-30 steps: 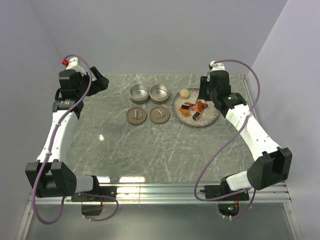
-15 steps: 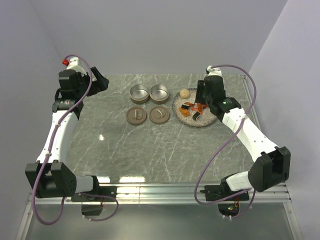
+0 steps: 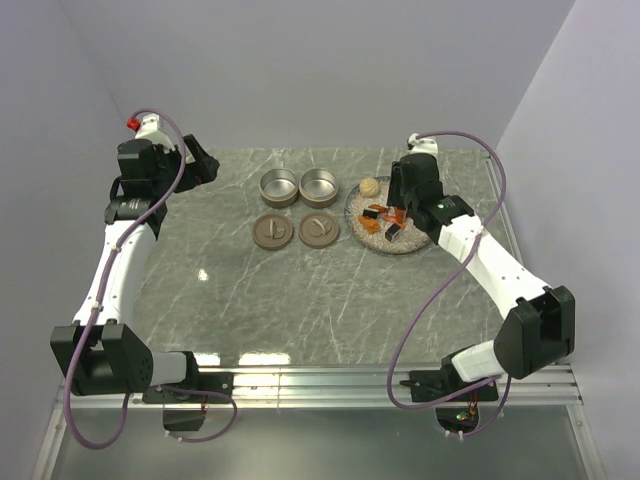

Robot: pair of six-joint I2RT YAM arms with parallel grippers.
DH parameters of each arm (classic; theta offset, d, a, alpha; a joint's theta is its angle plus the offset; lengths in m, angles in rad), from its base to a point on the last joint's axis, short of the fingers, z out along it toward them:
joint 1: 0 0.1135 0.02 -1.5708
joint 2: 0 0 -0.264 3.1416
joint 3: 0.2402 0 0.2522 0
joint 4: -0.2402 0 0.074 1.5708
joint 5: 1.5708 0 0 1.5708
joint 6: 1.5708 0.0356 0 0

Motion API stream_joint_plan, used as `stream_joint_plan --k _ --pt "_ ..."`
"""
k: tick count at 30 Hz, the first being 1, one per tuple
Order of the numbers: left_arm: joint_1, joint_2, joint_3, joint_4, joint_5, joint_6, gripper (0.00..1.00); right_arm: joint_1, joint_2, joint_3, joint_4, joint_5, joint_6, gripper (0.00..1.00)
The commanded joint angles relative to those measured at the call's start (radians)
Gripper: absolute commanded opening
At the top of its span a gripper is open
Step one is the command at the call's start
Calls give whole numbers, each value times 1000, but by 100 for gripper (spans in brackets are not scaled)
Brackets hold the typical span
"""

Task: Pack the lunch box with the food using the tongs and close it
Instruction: Pick up the food using the clamp

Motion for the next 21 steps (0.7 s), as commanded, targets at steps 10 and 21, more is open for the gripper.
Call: stream_joint_plan --k 10,21 --pt "-2 18 28 18 26 19 99 9 26 -42 64 51 29 50" --pt "-2 15 32 13 24 15 99 9 21 -67 103 74 30 16"
